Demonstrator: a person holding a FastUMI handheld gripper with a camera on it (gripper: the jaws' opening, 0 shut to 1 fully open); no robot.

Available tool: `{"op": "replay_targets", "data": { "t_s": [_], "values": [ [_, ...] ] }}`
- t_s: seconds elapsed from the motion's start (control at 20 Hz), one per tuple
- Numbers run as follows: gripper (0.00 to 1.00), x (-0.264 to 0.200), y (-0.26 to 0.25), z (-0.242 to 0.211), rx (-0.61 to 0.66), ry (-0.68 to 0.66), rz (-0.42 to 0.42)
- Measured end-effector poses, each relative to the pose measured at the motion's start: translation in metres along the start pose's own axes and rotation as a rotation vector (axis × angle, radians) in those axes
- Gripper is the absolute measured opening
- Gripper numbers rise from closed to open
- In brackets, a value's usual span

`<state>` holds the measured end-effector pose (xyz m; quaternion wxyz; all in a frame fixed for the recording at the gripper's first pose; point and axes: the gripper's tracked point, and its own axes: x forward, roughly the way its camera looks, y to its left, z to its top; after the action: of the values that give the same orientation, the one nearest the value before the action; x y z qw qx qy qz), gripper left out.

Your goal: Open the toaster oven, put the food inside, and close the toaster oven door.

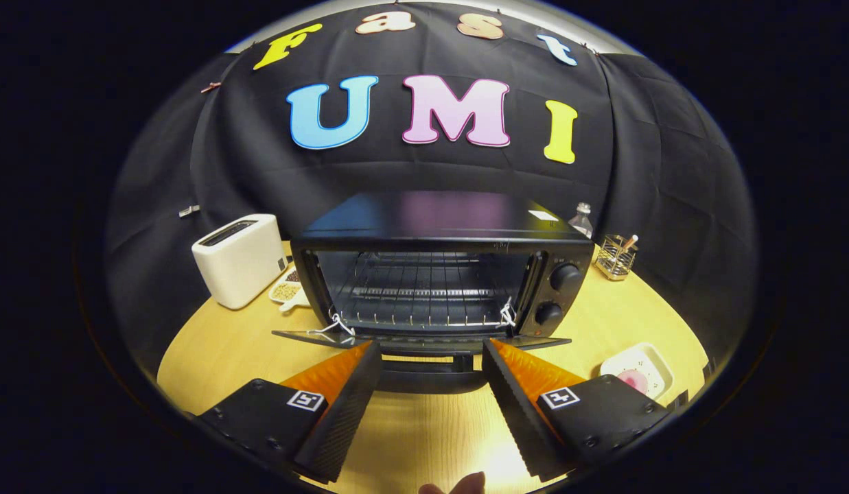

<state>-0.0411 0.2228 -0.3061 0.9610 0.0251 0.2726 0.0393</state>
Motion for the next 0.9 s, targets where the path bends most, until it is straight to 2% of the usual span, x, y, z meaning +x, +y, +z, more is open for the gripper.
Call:
{"op": "replay_targets", "data": {
  "t_s": [0.6, 0.9],
  "values": [
    [0.97, 0.01, -0.004, -0.081, -0.011, 0.261, 0.019],
    [0.97, 0.007, -0.006, -0.085, -0.014, 0.281, 0.034]
  ]
}}
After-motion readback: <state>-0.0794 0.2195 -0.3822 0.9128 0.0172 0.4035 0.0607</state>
